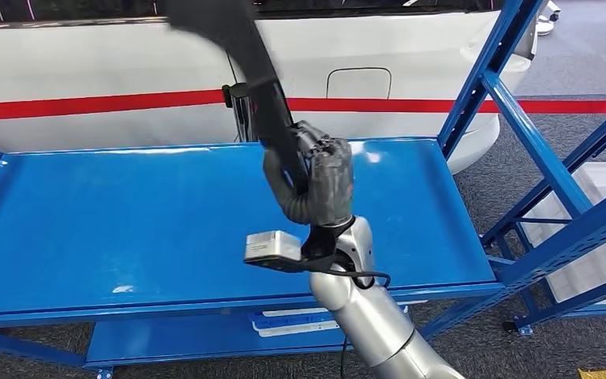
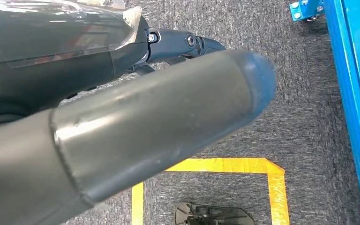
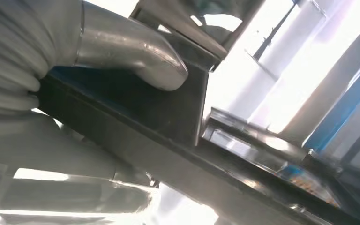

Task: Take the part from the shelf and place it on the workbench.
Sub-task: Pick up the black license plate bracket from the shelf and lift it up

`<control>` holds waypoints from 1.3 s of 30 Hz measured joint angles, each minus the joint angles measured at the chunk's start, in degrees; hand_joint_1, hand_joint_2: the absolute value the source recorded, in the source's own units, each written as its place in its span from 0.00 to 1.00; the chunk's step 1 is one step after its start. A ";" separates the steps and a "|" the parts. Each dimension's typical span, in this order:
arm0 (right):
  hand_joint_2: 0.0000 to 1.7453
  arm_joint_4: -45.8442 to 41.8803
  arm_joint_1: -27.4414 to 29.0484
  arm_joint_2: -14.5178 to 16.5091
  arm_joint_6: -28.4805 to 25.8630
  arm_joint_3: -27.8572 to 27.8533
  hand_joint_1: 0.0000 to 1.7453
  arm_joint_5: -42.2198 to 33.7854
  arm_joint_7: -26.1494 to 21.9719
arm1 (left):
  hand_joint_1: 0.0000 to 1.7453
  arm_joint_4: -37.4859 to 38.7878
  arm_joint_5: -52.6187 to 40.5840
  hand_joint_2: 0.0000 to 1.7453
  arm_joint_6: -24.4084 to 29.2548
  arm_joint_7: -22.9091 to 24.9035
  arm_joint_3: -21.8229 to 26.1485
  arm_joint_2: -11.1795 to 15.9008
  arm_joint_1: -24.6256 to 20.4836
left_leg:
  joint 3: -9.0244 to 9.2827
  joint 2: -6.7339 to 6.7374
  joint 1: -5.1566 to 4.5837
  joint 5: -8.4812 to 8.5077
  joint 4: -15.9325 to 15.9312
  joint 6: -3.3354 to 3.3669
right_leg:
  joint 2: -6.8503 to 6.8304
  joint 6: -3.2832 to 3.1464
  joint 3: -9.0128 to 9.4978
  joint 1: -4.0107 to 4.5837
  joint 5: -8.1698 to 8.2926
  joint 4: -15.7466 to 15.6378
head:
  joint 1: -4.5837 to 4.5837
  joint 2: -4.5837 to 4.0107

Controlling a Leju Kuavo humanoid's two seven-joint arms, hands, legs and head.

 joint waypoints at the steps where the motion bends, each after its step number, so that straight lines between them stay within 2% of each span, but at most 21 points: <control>1: 1.00 -1.04 0.02 -0.17 -0.08 0.02 1.00 -3.48 -0.56 | 0.00 0.00 -0.07 0.00 -0.04 -0.19 0.10 -0.02 0.05 | 0.00 0.01 0.00 0.00 0.00 0.00 | 0.00 0.00 0.00 0.00 0.00 0.00 | 0.01 0.00; 5: 1.00 -4.37 0.04 -0.87 -0.17 0.13 1.00 -8.37 -1.62 | 0.00 0.00 -0.27 1.00 -0.14 -0.50 0.19 -0.03 0.07 | -0.01 0.01 -0.01 0.00 0.00 0.00 | 0.00 0.00 0.01 0.00 0.00 0.00 | 0.01 0.00; 9: 1.00 -6.59 0.04 -1.58 0.13 0.54 1.00 -12.40 -2.88 | 0.00 0.00 -0.78 1.00 -0.55 -0.66 0.19 -0.03 0.08 | -0.01 0.00 -0.01 0.00 0.00 0.00 | 0.00 0.00 0.01 0.00 0.00 0.00 | 0.00 0.00; 13: 1.00 -8.73 0.02 -2.89 3.09 1.14 1.00 -20.04 -3.31 | 0.00 0.00 -1.37 1.00 -0.92 -1.01 0.19 -0.03 0.07 | -0.01 0.01 0.00 0.00 0.00 0.00 | 0.00 0.00 0.01 0.00 0.00 0.00 | 0.00 0.00; 16: 1.00 -9.44 0.00 -3.88 4.48 1.38 1.00 -22.84 -3.66 | 0.00 0.00 -1.75 1.00 0.01 -0.72 0.19 -0.04 0.07 | -0.01 0.00 0.00 0.00 0.00 0.00 | 0.00 0.00 0.03 0.00 0.00 0.00 | 0.00 0.00; 21: 1.00 -9.79 -0.04 -4.87 6.35 1.83 1.00 -25.14 -4.22 | 0.00 0.00 -1.63 1.00 1.01 -0.05 0.22 -0.04 0.07 | -0.02 0.00 0.00 0.00 0.00 0.00 | 0.00 0.01 0.21 0.00 0.01 0.00 | 0.01 0.00; 30: 1.00 -9.73 -0.90 -5.60 10.20 3.36 1.00 -30.27 -3.81 | 0.00 0.00 -1.44 1.00 -1.02 1.73 0.76 -0.05 0.05 | -0.01 -0.02 0.00 0.00 0.00 0.00 | 0.00 0.01 0.48 0.00 0.01 0.00 | 0.01 0.00; 39: 1.00 -9.65 -0.98 -6.11 10.71 3.76 1.00 -31.38 -3.78 | 0.00 0.00 -1.44 1.00 -1.16 2.08 1.22 -0.05 0.03 | -0.01 -0.01 0.00 0.00 0.01 0.00 | 0.00 0.01 0.49 0.00 0.01 0.00 | 0.00 0.00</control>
